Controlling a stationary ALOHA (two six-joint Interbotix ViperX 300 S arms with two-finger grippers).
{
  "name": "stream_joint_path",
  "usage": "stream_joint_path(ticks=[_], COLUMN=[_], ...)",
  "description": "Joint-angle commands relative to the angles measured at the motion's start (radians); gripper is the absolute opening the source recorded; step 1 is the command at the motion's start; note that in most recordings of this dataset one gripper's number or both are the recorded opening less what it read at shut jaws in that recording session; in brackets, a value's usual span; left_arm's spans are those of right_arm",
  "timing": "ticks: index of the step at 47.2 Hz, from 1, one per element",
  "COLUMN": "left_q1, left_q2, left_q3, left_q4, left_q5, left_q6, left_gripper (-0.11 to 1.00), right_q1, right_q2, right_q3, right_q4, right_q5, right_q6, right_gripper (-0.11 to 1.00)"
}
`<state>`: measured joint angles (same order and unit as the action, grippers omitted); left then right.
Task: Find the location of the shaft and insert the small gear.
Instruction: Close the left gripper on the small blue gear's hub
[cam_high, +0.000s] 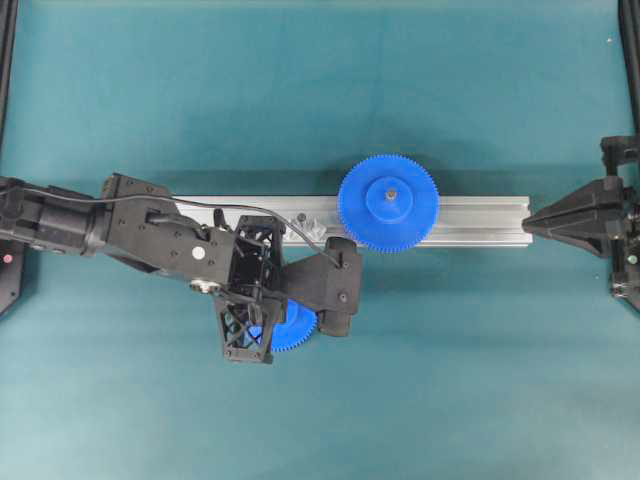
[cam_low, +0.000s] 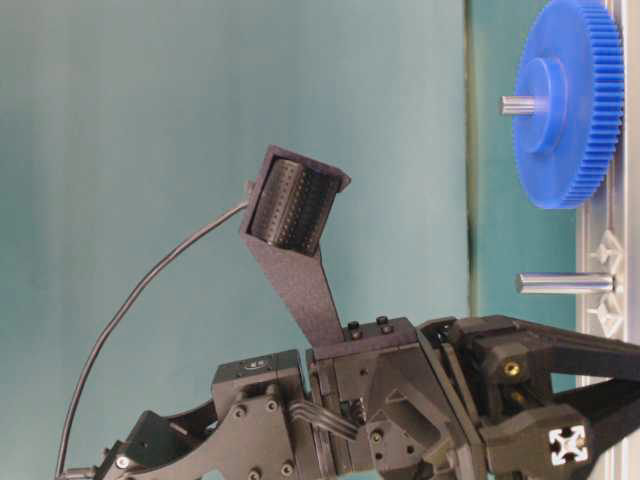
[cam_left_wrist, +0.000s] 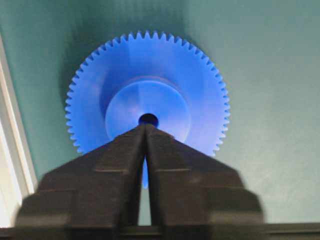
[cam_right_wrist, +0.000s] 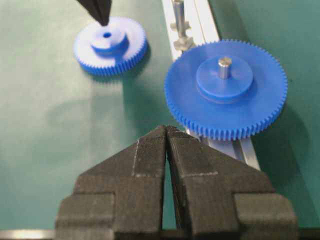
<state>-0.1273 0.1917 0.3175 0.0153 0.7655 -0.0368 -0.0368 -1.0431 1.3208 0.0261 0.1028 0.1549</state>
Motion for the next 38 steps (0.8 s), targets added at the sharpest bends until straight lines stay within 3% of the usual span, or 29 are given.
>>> stream_joint_path(ticks=[1,11,15,38], left_q1=[-0.003,-0.003,-0.003,0.002], left_q2=[-0.012,0.003,0.003,0.025], left_q3=[-0.015,-0.018,-0.020,-0.017], left_q4=[0.003,0.002,0.002,0.002], left_q5=[-0.006,-0.018,-0.041,-0.041], left_q6=[-0.003,-0.037,-0.038,-0.037], left_gripper=[0.21,0.79,0.93,0.94], right_q1=[-0.002,-0.002,-0.003,-0.003], right_q2=[0.011,0.011,0.011,0.009], right_q3=[-0.008,-0.006,-0.008,-0.008], right_q4=[0.000,0.000,0.000,0.000], right_q5=[-0.005,-0.005,-0.005,-0.005], right_q6=[0.017,0.017,0.017,0.017], right_gripper=[0.05,0.05,0.05,0.05])
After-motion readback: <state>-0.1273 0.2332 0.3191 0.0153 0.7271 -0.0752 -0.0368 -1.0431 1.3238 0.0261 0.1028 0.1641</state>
